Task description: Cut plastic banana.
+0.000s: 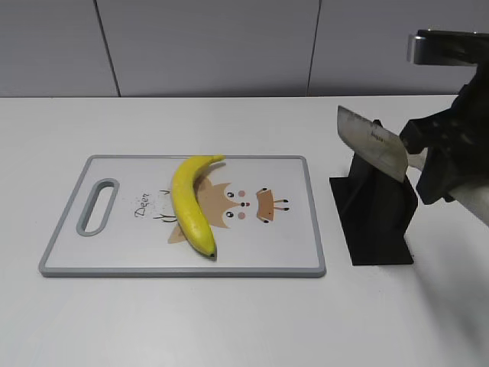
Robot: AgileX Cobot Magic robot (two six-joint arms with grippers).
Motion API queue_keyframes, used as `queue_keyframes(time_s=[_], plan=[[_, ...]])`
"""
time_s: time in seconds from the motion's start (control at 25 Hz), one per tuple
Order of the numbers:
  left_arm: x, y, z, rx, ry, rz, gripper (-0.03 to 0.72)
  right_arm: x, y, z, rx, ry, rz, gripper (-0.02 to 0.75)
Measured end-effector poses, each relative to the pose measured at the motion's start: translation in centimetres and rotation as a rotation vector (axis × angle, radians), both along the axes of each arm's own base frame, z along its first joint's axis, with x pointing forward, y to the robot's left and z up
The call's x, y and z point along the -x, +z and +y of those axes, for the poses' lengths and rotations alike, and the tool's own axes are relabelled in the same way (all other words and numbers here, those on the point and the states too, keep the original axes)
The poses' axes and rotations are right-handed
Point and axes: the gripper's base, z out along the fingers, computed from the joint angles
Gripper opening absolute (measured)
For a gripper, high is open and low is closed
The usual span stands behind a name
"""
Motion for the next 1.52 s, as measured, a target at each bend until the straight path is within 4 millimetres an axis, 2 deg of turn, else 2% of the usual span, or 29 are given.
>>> queue_keyframes(time_s=[0.24, 0.48, 0.64, 0.88, 1.12, 1.52], plan=[[0.0, 0.0, 0.0, -0.001, 0.0, -0.003, 0.573, -0.3, 2.1, 0.3, -0.014, 0.133, -0.087, 0.175], [-0.1, 0.1, 0.0, -0.033, -0.019, -0.001, 0.573, -0.8, 4.4, 1.2, -0.047, 0.464, -0.239, 0.175], [-1.5, 1.0, -0.5, -0.084, -0.1, 0.005, 0.57, -1.0, 5.0, 1.6, -0.056, 0.589, -0.321, 0.175], [-5.9, 2.8, -1.6, -0.129, -0.23, -0.031, 0.53, -1.3, 5.2, 1.7, -0.012, 0.752, -0.406, 0.175], [-11.0, 3.7, -3.3, -0.202, -0.435, 0.045, 0.522, -1.5, 5.1, 1.7, 0.021, 0.858, -0.453, 0.175], [-19.6, 5.6, -7.4, -0.393, -0.753, 0.165, 0.522, -4.7, 3.0, 3.5, -0.017, 1.07, -0.423, 0.175]])
